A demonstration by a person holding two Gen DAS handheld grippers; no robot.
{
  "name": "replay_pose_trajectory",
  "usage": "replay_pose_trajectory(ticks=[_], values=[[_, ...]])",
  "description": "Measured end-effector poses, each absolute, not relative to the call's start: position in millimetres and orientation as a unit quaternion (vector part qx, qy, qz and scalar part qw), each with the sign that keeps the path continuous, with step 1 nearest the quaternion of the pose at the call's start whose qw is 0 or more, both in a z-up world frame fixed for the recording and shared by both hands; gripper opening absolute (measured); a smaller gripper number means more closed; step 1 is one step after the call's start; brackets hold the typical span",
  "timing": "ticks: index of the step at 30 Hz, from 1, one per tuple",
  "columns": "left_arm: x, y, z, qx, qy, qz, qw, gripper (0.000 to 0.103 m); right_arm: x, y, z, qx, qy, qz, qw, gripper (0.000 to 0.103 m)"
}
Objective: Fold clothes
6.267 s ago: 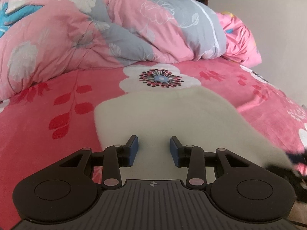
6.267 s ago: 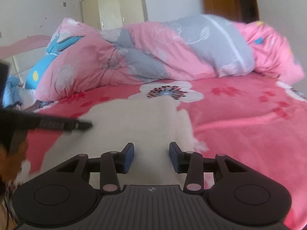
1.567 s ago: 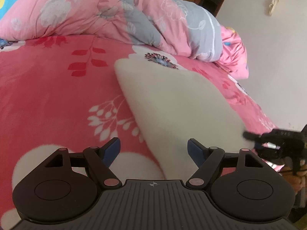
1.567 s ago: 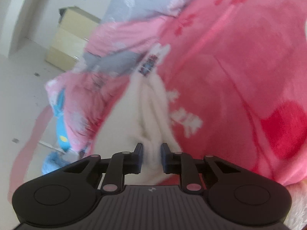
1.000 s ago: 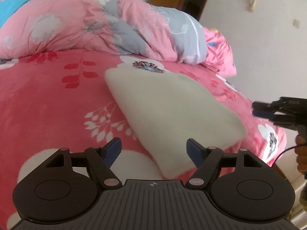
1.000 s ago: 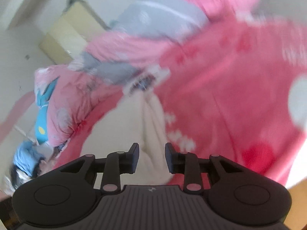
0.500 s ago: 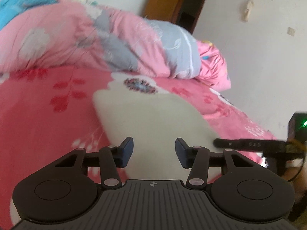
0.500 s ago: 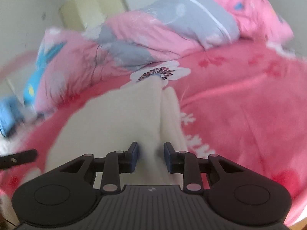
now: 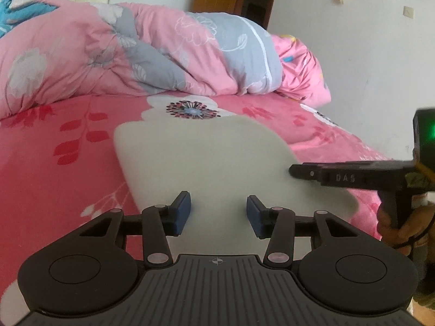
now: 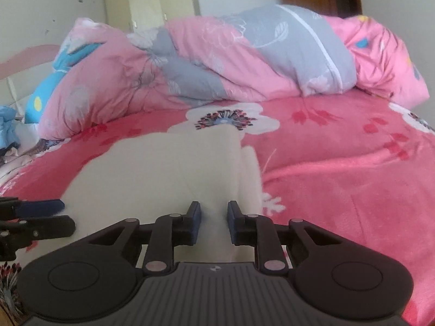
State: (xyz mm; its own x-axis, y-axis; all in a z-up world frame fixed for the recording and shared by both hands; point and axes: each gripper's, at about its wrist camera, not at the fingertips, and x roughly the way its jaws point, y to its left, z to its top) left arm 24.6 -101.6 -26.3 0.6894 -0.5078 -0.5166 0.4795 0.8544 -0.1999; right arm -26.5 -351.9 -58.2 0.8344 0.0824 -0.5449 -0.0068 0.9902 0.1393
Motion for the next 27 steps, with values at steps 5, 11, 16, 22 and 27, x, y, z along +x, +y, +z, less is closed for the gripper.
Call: replay_pose_trajectory(ticks=[5, 11, 16, 22, 27], values=[[28.3, -97.6, -28.3, -0.047, 0.295, -0.269, 0.916, 0.046, -25.0, -334.9, -31.8, 0.035, 0.272, 0.012, 0.962, 0.021], [29.6, -98.2, -28.4, -0.057, 0.297, -0.269, 0.914, 0.047, -10.7, -333.2, -40.3, 0.045, 0.257, 0.028, 0.965, 0.021], [31.9, -93.6, -29.2, -0.073, 0.301, -0.273, 0.911, 0.047, 1.6, -342.2, -63.1, 0.076, 0.269, 0.037, 0.959, 0.021], [37.8, -89.1, -19.2, -0.091, 0.309, -0.274, 0.906, 0.047, -1.2, -338.3, -69.2, 0.062, 0.260, 0.033, 0.963, 0.021], [44.3, -93.1, -1.2, -0.076, 0.277, -0.272, 0.919, 0.048, 0.1, -337.0, -70.5, 0.056, 0.258, 0.031, 0.964, 0.021]])
